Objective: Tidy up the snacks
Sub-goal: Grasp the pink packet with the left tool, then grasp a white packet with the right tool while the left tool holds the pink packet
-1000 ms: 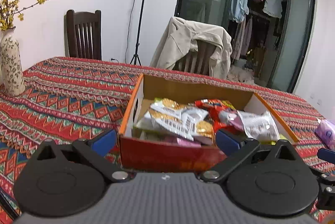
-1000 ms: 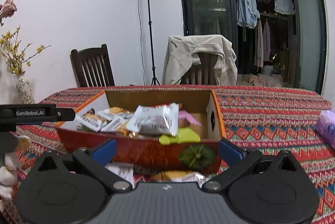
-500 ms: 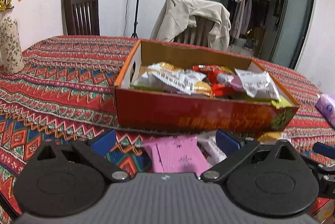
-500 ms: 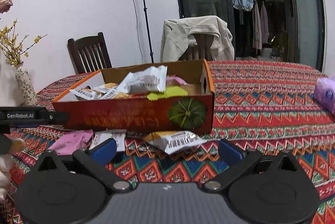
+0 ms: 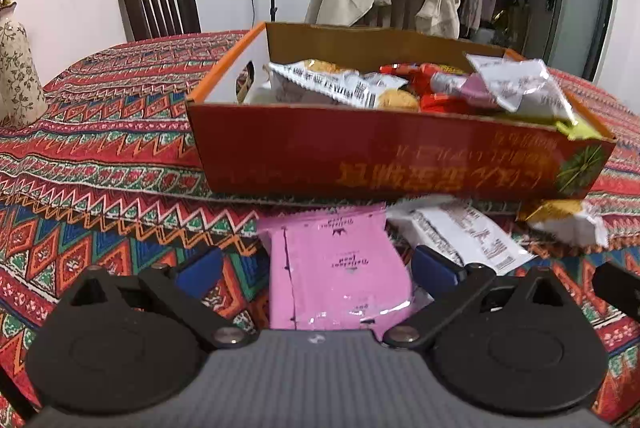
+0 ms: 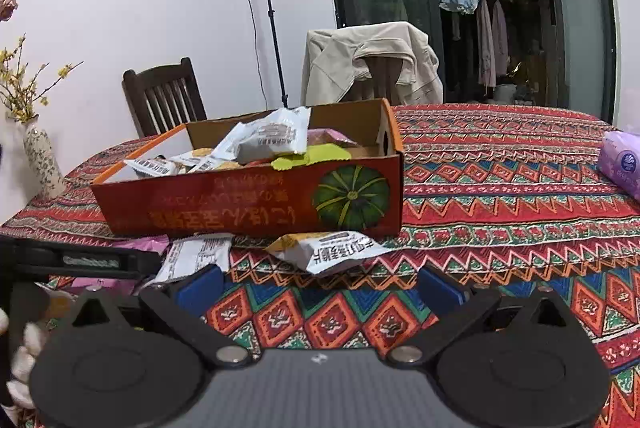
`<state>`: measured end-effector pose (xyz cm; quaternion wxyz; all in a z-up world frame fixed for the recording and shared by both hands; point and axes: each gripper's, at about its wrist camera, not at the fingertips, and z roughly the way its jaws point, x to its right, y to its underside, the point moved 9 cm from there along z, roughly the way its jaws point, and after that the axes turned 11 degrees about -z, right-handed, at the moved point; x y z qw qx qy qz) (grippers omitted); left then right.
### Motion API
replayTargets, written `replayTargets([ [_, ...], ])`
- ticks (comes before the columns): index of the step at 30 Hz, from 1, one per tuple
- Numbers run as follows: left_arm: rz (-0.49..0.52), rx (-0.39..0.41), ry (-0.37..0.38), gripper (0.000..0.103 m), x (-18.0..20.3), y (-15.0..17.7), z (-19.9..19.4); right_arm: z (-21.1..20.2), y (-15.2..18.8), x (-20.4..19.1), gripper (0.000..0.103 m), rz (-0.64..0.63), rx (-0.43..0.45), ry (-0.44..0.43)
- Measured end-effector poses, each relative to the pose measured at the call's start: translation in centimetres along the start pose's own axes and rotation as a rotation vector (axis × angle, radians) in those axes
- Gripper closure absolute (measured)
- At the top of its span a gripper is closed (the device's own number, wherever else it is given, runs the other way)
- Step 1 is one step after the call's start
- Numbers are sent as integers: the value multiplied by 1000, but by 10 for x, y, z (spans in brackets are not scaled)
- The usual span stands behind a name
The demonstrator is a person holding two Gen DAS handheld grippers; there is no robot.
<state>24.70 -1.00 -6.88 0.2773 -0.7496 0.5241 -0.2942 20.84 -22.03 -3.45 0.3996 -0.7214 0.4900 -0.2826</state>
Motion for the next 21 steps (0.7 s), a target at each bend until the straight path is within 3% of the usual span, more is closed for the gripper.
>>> replayTargets([
  [5,-7,24,7,38,-1,-1,-5,4,4,-4,0,-23,-20,2],
  [21,-40,73,73,41,-7,-10,-27,6,5,-3,0,-20,-32,4],
])
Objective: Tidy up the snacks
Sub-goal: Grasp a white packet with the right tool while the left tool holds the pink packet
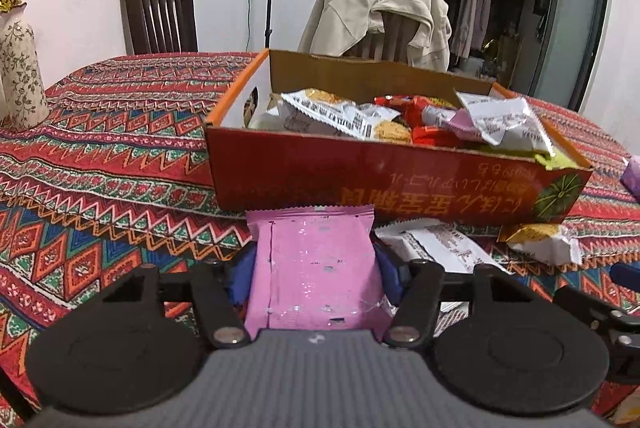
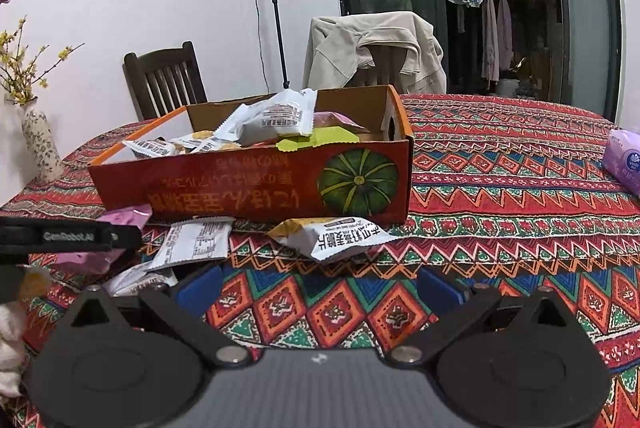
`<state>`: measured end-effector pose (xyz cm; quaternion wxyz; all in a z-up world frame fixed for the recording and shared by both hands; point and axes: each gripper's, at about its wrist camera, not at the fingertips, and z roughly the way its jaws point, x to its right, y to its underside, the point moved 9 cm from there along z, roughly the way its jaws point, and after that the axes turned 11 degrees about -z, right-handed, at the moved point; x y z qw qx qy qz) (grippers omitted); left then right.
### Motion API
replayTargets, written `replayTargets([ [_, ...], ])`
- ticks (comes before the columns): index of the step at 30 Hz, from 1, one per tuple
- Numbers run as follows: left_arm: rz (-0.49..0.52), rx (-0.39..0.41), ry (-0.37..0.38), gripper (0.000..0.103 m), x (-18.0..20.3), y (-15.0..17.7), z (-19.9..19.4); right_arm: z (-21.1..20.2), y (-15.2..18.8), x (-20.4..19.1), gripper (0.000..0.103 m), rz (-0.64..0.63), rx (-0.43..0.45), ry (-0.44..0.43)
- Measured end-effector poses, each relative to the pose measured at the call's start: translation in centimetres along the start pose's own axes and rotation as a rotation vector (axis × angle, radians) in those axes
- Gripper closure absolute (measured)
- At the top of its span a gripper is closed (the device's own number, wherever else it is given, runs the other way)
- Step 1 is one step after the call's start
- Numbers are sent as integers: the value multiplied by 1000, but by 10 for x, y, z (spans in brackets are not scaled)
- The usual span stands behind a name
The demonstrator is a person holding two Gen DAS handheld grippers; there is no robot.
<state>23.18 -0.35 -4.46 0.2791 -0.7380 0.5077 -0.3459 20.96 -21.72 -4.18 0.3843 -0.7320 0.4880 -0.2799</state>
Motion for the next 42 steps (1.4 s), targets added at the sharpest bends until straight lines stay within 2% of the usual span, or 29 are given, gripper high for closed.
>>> replayTargets([
  [5,-5,39,4,41,-10,-12,-11,0,0,0,0,0,0,0],
  [12,-33,98,-30,41,-42,-37,-17,1,1,-1,0,-15,-3,2],
  [18,-50,120,-23,41,-61,-44,-16,1,-1,-9,0,-65,-3,21],
  [22,-69,124,-11,41,-68,-44,-11,-3,-9,-16,0,-89,10,18],
  [31,-103,143,3,41,-77,-44,-15,-4,-41,-59,0,-187,54,-50],
  [42,-129,137,29,41,-80,-44,-15,41,-52,-88,3,-195,-50,-99],
])
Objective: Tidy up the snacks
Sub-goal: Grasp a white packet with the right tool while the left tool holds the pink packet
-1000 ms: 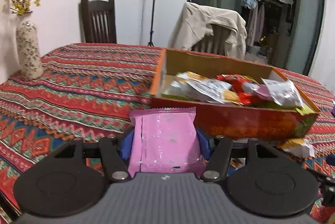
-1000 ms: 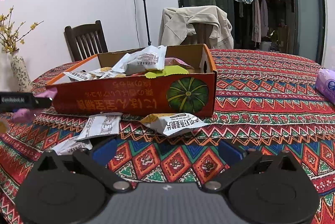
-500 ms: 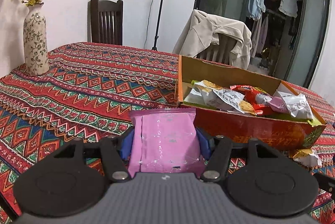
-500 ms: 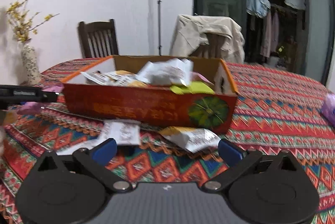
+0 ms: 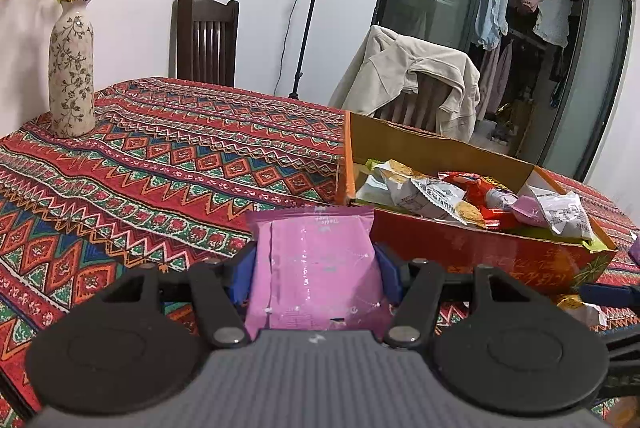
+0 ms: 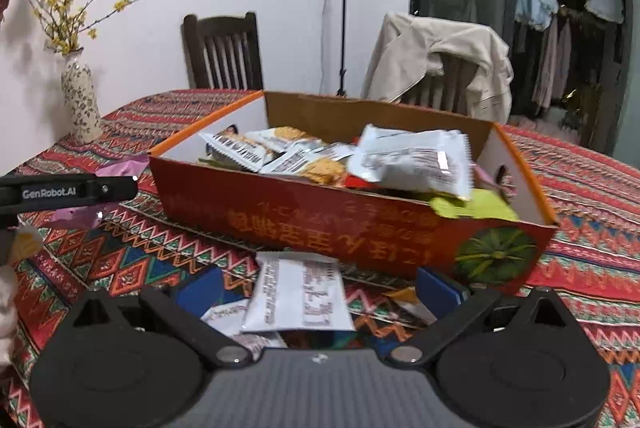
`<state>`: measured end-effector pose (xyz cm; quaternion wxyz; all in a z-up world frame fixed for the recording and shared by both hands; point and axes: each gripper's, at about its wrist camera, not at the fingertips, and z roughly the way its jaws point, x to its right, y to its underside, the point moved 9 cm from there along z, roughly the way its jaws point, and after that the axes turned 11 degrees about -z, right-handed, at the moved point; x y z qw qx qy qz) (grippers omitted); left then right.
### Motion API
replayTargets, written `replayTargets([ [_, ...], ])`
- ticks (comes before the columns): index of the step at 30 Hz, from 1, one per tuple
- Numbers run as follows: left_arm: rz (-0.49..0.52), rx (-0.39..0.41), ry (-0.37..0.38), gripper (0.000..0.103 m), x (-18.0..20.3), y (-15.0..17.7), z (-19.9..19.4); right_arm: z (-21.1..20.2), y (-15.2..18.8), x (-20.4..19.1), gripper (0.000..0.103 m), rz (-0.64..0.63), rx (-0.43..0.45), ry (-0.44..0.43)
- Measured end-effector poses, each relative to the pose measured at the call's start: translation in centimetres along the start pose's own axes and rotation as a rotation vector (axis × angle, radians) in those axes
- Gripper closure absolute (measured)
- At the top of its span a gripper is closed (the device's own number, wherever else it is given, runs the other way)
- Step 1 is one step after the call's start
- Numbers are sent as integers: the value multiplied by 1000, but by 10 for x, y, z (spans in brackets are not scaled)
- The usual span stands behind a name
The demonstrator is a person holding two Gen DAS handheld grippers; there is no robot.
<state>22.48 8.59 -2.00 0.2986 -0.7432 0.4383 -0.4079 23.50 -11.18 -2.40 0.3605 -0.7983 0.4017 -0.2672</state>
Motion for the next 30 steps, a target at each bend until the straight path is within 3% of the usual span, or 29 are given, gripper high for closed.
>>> replayTargets([
  [9,-16,-11,18,41,-1,1,0,51,0,-12,18,2,-106,-30],
  [17,-12,-10,42,41,2,2,-3,55,5,-12,15,9,-79,-28],
  [20,-17,-11,44,41,2,3,-4,51,5,-10,26,14,-69,-29],
  [22,-18,-13,46,41,2,3,-3,47,4,-9,49,12,-58,-32],
  [30,-34,-10,66,41,0,1,-6,33,3,-12,59,2,-23,-30],
])
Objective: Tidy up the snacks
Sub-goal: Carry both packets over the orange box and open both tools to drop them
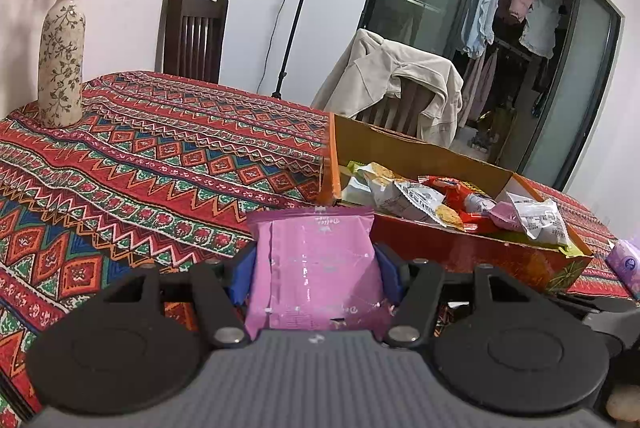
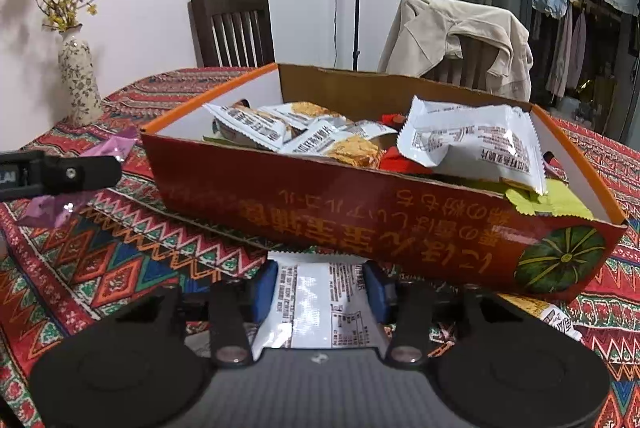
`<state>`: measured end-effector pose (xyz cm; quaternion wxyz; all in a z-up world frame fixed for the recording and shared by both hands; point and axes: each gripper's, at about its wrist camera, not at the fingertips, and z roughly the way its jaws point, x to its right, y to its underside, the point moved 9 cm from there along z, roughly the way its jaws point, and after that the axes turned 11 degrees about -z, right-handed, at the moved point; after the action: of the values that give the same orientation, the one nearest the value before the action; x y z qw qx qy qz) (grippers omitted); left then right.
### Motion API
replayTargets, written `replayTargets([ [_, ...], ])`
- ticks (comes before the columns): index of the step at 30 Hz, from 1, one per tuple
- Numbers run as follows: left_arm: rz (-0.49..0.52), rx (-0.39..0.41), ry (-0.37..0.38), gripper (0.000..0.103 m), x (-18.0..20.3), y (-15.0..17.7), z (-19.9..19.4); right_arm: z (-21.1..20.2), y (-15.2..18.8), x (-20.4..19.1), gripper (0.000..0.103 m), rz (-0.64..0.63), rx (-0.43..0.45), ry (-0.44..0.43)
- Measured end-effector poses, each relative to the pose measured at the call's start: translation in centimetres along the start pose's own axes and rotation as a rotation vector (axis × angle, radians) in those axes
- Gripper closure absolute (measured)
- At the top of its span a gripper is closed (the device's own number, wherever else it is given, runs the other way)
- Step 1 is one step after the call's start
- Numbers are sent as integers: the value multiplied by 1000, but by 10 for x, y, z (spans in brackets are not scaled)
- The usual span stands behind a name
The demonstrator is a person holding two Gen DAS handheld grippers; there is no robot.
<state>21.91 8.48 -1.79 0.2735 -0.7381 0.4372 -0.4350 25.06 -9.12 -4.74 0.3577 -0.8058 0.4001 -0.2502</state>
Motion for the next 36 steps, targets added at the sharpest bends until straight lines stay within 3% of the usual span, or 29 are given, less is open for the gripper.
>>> replayTargets([
  [17,17,26,5,41,10,-4,-7,-67,-6,9,60,30,147,35],
  [28,92,66,20,41,58,-35,-16,-88,-53,41,60,11,242,87],
  [36,119,97,20,41,98,-64,3,-81,-93,70,60,28,287,121],
])
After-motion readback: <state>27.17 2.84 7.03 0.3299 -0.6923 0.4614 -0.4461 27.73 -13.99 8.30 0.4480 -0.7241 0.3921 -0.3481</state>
